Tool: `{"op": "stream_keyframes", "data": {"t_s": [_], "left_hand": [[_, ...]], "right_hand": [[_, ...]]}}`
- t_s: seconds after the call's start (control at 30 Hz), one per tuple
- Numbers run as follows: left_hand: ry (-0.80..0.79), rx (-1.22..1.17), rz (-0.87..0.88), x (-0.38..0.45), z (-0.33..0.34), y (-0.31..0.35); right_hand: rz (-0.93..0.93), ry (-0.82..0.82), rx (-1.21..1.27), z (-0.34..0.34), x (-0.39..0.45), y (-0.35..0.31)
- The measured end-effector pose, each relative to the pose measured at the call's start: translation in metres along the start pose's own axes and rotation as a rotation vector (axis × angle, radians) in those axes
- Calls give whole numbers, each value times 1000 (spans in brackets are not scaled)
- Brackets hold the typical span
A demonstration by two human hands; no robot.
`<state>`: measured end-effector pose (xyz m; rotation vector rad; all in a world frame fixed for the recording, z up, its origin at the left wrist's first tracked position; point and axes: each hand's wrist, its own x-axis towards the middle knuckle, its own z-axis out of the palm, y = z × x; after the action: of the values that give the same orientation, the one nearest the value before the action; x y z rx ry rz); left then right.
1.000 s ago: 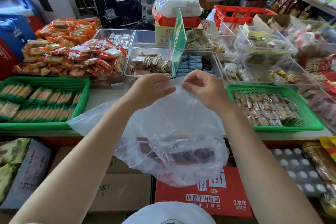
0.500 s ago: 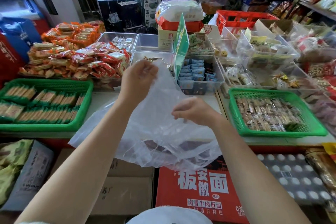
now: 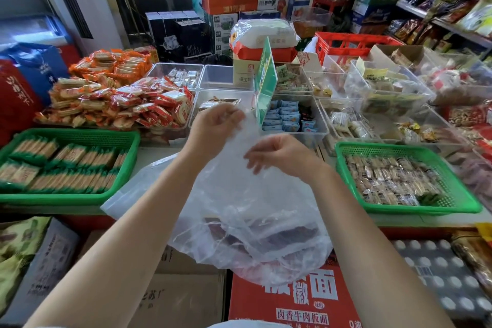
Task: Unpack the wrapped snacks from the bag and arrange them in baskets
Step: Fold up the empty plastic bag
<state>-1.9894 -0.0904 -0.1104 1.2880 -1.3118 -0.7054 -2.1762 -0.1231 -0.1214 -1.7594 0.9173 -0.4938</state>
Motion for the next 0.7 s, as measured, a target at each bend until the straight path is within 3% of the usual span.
{"op": "stream_keyframes", "data": {"t_s": [0.07,0.17,0.2,0.37,0.53,0.7], "left_hand": [[8,-26,-25,1,-8,-1],[-64,-19,-84,-1,-12,-1],[-96,-15,-100,-2,-11,-2],[-169,-25,-81,-9,-3,-4],[-28,26,-89,-10,-14,-15],[17,24,-136,-11,-23,-21]], "right_hand": [[48,33,20,-8,-4,8],[-46,353,226,-10,-2,16],[-72,393,232,-7,1,15],[-94,261,315,11,11,9],[-98,376,258,11,14,11],[-98,367,282,7,12,15]]}}
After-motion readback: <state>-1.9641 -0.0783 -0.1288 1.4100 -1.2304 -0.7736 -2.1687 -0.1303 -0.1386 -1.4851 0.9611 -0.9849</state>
